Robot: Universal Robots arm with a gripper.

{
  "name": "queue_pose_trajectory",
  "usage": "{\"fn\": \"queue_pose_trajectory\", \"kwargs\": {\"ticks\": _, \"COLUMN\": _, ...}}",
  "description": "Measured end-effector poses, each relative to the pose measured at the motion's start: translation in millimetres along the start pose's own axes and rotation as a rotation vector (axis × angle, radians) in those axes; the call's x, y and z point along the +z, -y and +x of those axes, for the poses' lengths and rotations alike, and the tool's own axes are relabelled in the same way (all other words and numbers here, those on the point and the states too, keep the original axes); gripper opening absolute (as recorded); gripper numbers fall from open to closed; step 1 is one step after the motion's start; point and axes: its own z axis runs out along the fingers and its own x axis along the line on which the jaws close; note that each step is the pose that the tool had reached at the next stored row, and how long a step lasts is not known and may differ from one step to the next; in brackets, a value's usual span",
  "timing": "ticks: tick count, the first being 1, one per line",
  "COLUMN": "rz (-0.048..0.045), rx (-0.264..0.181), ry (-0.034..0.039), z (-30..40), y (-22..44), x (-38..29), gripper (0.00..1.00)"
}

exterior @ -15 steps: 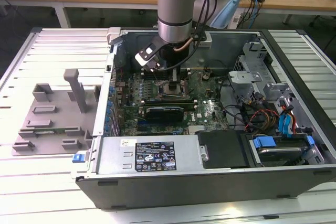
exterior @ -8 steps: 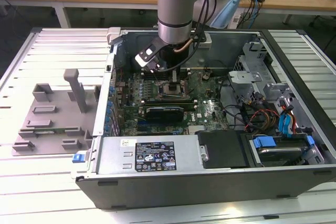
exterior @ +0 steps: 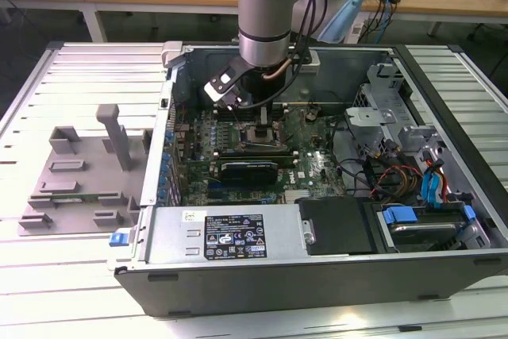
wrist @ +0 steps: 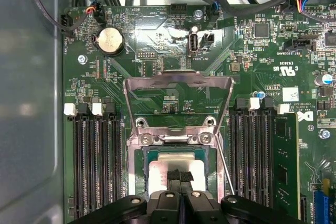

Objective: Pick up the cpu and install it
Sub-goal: 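Place the cpu into insertion slot, then close the cpu cover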

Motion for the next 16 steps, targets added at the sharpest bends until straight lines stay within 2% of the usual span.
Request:
{"fn": "queue_pose_trajectory", "kwargs": {"ticks": 5, "rz": 0.0009, "rx": 0.000, "ry": 0.0014, "z": -0.2, "y": -0.6, "x": -16.9, "gripper": 0.11}}
{"fn": "queue_pose_trajectory", "kwargs": {"ticks": 9, "rz": 0.0009, "rx": 0.000, "ry": 0.0015, "z": 0.1, "y": -1.5, "x": -36.0, "gripper": 0.11}}
{"fn": "queue_pose_trajectory", "kwargs": {"ticks": 11, "rz": 0.0009, "rx": 0.000, "ry": 0.0015, "z": 0.1, "y": -1.7, "x": -39.3, "gripper": 0.11}}
{"fn": "queue_pose_trajectory", "kwargs": {"ticks": 16, "rz": 0.0008, "rx": 0.000, "ry": 0.0014, "z": 0.1, "y": -1.7, "x": -39.6, "gripper": 0.11}}
